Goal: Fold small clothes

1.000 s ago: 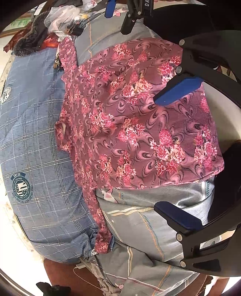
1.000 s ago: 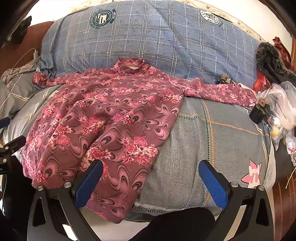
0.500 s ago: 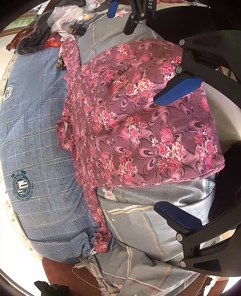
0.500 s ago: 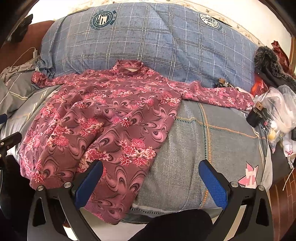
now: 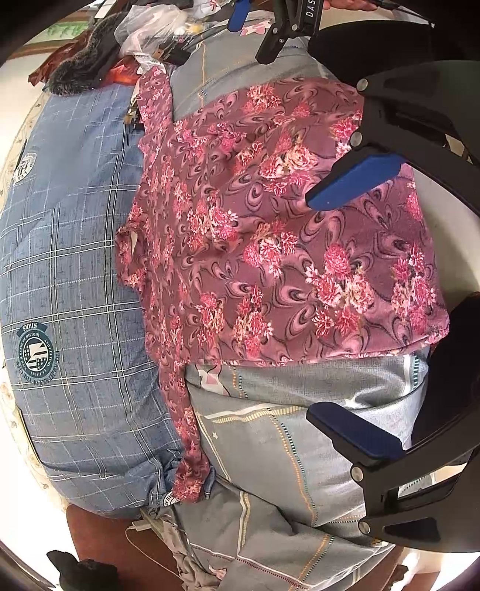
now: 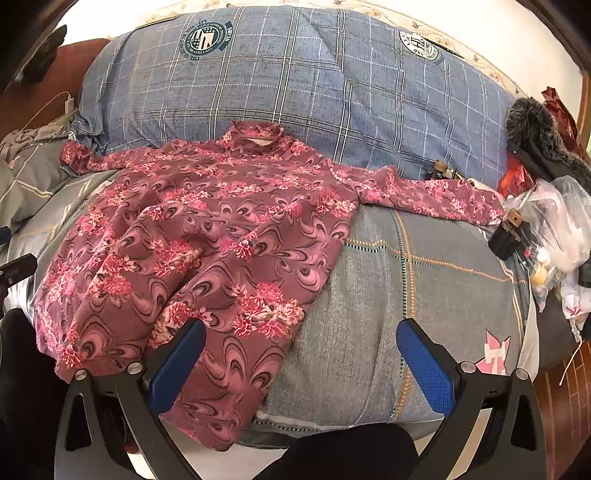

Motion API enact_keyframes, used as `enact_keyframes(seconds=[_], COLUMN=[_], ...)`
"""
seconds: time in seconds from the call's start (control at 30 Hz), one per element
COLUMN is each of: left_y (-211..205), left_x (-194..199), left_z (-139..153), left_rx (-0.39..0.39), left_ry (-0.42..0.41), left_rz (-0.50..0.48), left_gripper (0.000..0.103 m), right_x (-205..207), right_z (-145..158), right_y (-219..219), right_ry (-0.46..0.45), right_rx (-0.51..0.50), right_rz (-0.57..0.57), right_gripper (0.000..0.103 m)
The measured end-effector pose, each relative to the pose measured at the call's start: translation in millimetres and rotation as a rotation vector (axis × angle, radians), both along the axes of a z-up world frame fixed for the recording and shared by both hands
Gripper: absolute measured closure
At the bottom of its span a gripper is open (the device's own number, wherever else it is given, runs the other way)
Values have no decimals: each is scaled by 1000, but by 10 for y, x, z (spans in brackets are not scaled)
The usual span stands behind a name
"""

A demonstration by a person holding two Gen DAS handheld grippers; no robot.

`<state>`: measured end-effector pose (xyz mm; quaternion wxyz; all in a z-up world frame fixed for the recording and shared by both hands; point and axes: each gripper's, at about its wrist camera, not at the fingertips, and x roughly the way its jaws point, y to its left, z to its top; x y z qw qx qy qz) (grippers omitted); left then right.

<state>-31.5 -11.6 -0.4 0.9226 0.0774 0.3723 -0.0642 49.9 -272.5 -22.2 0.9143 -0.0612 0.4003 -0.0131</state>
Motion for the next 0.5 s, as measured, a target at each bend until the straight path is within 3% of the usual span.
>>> enact_keyframes(seconds=[0.5], left_y=[-55], left_x=[14], left_z=[-25], left_rx=[19], left_ry=[11], left_rz=[-17], left_gripper=[0], right_x=[0], right_z=[-23], right_y=[-56], right_ry=[3], right_rx=[11], right_rz=[-12], right_gripper=[0])
